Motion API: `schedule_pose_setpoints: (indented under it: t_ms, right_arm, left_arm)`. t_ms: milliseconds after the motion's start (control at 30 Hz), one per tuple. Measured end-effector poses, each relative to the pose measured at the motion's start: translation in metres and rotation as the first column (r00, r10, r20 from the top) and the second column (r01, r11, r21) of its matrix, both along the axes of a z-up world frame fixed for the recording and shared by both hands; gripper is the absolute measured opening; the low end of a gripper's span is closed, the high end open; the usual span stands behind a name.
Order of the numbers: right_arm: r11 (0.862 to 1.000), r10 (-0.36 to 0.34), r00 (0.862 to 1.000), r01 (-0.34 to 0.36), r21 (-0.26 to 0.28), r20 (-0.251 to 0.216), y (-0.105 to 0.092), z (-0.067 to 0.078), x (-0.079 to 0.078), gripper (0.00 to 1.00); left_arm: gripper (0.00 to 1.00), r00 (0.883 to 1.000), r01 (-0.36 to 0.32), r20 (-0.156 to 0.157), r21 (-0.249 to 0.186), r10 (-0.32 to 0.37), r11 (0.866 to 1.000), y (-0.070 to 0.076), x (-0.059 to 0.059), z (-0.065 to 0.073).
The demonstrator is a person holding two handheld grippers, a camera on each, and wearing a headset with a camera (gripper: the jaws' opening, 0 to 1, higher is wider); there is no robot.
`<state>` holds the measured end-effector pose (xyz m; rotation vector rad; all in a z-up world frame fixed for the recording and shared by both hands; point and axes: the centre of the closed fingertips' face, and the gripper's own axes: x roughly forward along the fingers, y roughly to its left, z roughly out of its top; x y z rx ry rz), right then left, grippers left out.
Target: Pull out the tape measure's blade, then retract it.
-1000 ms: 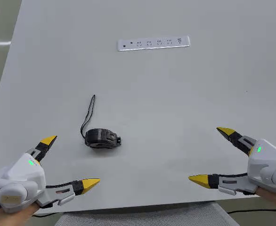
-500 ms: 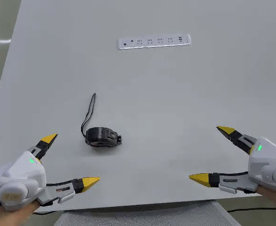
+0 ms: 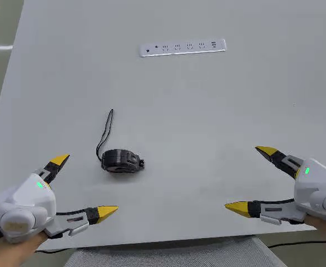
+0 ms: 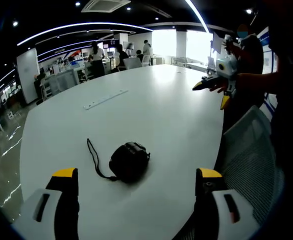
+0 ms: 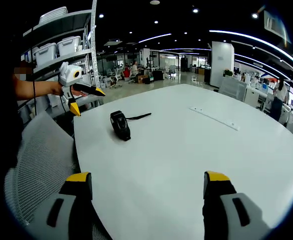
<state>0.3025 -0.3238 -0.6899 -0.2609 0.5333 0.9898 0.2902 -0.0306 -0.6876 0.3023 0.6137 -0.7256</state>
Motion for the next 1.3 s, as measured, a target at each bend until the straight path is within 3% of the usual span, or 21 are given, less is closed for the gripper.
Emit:
schedule_pose_setpoints:
  t_ms: [633, 800, 1300]
  right_arm:
    - [0.995, 0.099, 0.995, -0.098, -0.025, 0.010, 0.011, -0.007, 0.010, 0.84]
    - [0.990, 0.138, 0.990, -0.137, -0.037, 0.009, 0.016, -0.010, 0.013, 0.79]
    - [0.967, 0.246, 0.969, -0.245, -0.063, 0.006, 0.035, -0.020, 0.023, 0.71]
  left_arm:
    - [0.88, 0.997, 0.072, -0.005, 0.059, -0.072, 0.996, 0.005, 0.016, -0.005]
    - [0.85, 0.992, 0.127, -0.022, 0.101, -0.125, 0.987, 0.004, 0.018, -0.011]
    - [0.71, 0.972, 0.234, -0.041, 0.136, -0.230, 0.963, 0.004, 0.031, -0.023]
